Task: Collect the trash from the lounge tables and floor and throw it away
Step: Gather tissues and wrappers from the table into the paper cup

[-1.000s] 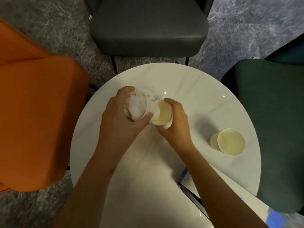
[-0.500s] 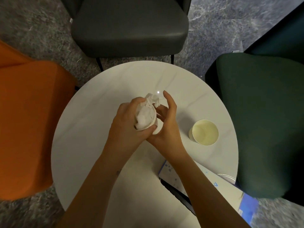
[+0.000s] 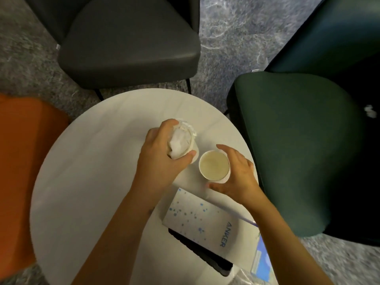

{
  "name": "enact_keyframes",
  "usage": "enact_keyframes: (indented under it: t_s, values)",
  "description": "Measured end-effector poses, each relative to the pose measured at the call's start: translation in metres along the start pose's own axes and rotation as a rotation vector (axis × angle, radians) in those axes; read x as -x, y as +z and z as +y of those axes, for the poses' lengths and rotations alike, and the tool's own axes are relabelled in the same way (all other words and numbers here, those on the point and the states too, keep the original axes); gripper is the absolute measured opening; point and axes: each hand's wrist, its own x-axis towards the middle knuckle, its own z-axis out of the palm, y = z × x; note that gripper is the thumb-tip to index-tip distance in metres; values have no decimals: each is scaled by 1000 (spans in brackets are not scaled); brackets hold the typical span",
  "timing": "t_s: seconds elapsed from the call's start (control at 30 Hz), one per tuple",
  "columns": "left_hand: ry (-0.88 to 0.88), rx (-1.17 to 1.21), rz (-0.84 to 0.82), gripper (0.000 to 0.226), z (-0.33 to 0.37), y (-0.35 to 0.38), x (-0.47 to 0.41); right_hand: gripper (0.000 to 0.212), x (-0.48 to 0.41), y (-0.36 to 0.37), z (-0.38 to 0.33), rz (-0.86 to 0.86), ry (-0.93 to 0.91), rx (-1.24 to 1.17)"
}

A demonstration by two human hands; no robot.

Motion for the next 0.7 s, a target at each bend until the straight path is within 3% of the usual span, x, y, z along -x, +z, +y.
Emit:
enact_keyframes:
  t_s: [0.23,0.37,0.53,0.7]
  values:
    - [73,144,-4,65,24,16,13,52,-8,10,-2,110,27,-203]
    - [76,92,-58,68,26,28,13,72,-8,7,-4,159,-25,-174]
    - [77,34,-142,69,21,43,10,76,-4,8,-6,225,-61,-312]
    - [67,-58,-84,79,20,59,8,90,-3,16,-2,255,-34,-457]
